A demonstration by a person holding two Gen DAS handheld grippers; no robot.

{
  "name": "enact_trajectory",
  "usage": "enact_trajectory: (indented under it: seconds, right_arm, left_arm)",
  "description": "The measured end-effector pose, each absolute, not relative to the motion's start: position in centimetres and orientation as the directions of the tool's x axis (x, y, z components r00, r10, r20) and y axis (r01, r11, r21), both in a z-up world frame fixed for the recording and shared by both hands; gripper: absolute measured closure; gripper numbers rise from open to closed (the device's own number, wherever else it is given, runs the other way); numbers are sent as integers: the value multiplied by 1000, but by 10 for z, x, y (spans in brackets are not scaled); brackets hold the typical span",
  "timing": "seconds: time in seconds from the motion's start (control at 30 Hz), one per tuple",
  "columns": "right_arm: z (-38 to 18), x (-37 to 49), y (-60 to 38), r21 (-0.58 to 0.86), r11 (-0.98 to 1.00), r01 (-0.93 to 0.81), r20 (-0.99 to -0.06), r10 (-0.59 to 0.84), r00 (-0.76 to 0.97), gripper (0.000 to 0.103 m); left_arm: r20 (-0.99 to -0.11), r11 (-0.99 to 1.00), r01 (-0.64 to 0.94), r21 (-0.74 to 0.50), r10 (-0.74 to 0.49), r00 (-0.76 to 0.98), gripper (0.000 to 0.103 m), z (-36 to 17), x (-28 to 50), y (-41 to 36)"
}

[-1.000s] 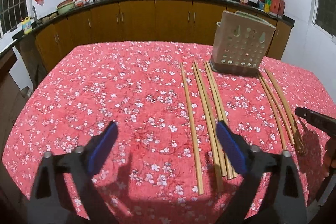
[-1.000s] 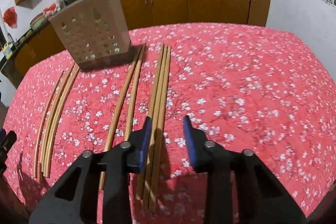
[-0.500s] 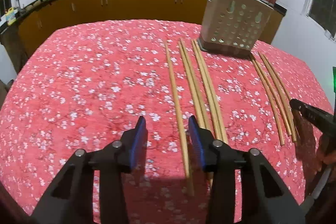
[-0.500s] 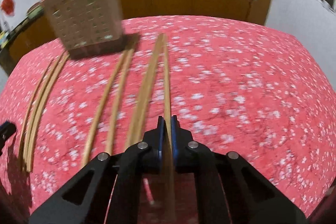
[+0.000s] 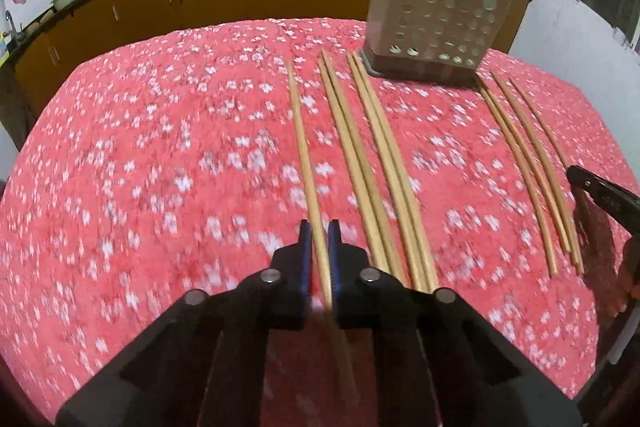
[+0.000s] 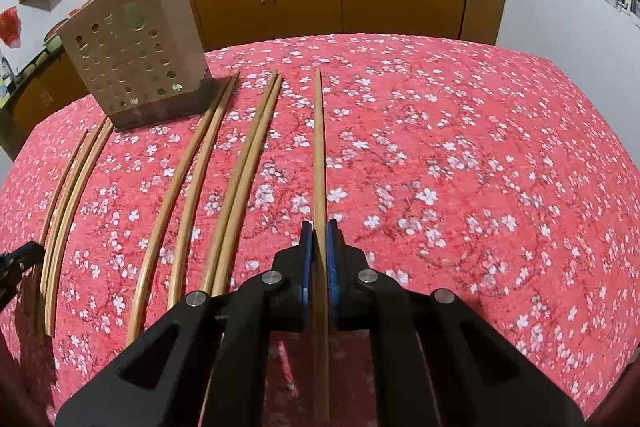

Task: Organize utensils
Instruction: 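Close the left gripper on another chopstick while the right gripper holds its chopstick, then lift both held chopsticks upright and carry them over the beige utensil holder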

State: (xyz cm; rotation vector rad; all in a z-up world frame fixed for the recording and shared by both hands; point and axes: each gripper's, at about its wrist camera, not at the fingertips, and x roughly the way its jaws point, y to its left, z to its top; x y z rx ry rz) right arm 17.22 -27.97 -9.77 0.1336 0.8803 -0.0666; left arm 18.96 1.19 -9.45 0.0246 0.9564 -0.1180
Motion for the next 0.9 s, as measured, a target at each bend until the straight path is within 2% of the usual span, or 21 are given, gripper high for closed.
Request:
enact_trajectory:
  seconds: [0.2, 0.47, 0.9]
  right_arm:
    - [-99, 181, -281, 100, 989, 108, -755, 5, 656, 95]
    - [-98, 172, -283, 125, 987, 99, -753, 29, 657, 95]
    - [-97, 156, -282, 107, 991, 82, -756, 28, 654, 95]
  left_arm:
    - [-807, 992, 104, -70, -118, 579, 95, -96, 216, 27]
    - [-782, 988, 116, -103, -152, 604, 95, -97, 202, 34]
    - [-774, 990, 128, -57, -125, 620, 95, -96, 177, 32]
